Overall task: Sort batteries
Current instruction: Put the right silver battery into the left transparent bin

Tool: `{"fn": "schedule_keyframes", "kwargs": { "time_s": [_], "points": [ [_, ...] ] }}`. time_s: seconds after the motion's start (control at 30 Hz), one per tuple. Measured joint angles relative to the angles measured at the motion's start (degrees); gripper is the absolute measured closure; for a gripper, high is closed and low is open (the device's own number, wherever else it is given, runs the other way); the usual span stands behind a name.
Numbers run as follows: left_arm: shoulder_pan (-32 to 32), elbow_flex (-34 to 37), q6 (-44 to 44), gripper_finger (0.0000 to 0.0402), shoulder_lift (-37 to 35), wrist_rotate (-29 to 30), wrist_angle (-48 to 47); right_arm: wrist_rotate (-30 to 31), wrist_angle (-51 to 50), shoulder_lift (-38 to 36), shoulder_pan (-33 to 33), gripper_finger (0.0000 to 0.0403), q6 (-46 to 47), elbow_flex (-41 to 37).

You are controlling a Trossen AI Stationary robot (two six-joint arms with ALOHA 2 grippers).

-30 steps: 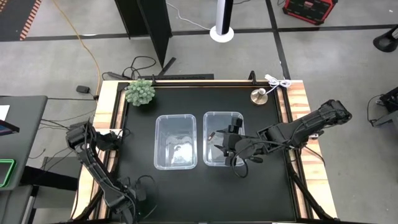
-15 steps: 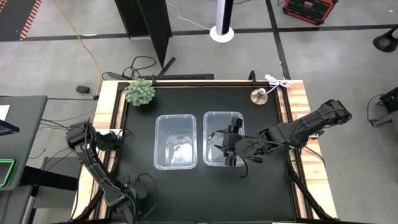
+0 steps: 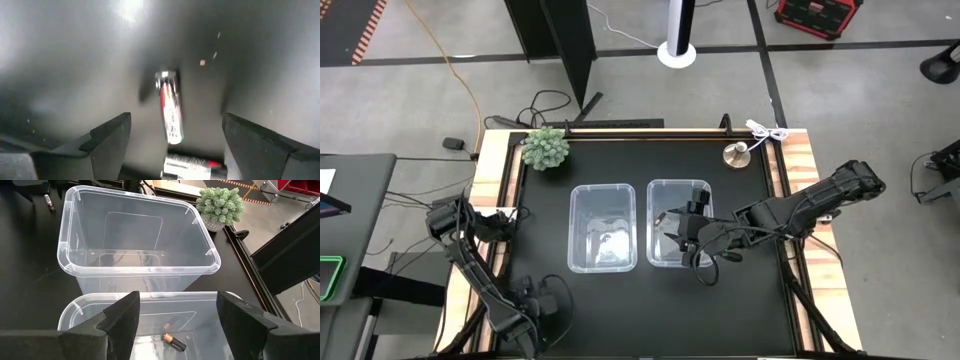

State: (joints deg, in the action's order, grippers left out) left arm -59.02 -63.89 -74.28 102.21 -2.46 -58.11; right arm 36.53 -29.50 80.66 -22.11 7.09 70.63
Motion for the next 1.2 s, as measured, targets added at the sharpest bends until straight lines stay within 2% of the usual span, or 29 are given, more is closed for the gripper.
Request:
{"fn": "schedule_keyframes", "kwargs": {
  "time_s": [0.37,0.5,0.8,0.93,1.2],
  "points": [
    [0.04,3.97,-4.13,0.0101,-0.29,1.70,2.62,-0.02,-0.02,0.02,0.00,0.0127,0.00,0.00],
    [-0.01,3.97,-4.51,0.0145,-0.22,2.58,3.14,-0.02,-0.02,0.02,0.00,0.0127,0.00,0.00],
    [-0.02,4.08,-5.09,0.0306,-0.09,3.93,5.71,-0.02,-0.02,0.02,0.00,0.0127,-0.02,0.00],
    [-0.02,4.12,-5.12,0.0360,-0.09,4.36,5.71,-0.02,-0.02,0.02,0.00,0.0127,0.00,0.00],
    [-0.01,4.07,-5.29,0.0365,-0.08,4.83,6.59,-0.03,0.00,0.02,0.00,0.0127,0.00,0.00]
  ]
}}
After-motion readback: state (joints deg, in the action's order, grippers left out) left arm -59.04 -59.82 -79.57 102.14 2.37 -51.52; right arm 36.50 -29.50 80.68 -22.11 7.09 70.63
